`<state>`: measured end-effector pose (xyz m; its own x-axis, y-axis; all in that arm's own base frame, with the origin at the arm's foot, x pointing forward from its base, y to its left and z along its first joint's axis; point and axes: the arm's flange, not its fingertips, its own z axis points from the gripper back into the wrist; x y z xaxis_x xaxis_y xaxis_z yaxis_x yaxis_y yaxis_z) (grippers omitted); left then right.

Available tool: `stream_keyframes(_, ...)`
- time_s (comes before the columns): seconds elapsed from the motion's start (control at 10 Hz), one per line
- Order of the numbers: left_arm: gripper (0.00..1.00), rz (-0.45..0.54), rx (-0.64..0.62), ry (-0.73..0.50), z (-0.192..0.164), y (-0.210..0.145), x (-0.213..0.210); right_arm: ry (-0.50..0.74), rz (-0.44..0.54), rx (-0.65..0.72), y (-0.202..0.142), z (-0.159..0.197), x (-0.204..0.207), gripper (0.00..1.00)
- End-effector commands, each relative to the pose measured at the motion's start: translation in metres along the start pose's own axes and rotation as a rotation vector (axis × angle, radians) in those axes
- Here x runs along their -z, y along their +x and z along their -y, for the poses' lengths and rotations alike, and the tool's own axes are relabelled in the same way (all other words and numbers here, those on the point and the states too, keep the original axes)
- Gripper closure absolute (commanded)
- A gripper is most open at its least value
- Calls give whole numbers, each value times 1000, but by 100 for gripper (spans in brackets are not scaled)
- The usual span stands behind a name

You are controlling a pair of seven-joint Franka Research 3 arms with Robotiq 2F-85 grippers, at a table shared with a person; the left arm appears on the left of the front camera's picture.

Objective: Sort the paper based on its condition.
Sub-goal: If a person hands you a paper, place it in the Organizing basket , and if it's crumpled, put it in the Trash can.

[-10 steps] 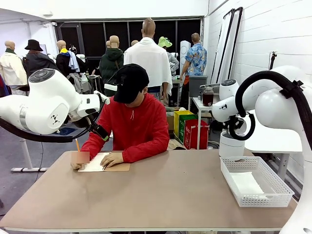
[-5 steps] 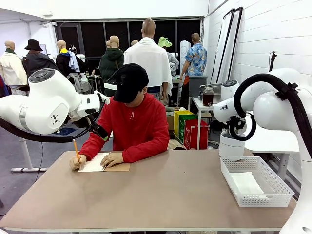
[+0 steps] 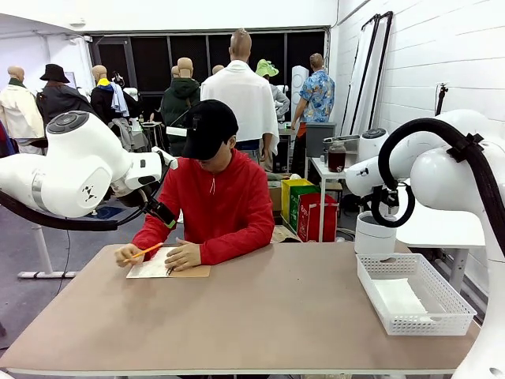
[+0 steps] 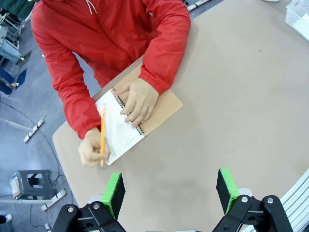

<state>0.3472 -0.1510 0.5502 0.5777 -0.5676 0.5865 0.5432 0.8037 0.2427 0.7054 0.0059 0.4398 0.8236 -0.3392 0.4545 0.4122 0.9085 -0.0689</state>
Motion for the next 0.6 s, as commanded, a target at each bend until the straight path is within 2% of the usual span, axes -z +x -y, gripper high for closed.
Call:
stream_keyframes(0.0, 0, 0, 1, 1, 0, 0, 0, 2, -14, 19, -1, -1, -5, 0)
stream_keyframes(0.3, 0, 0, 1, 1, 0, 0, 0, -19, -54, -31, -4, -11, -7, 0)
stream_keyframes(0.4, 0, 0, 1, 1, 0, 0, 0, -5, -9, 0, -1, 0, -3, 0)
stream_keyframes(0.5, 0, 0, 1, 1, 0, 0, 0, -5, -9, 0, -1, 0, -3, 0)
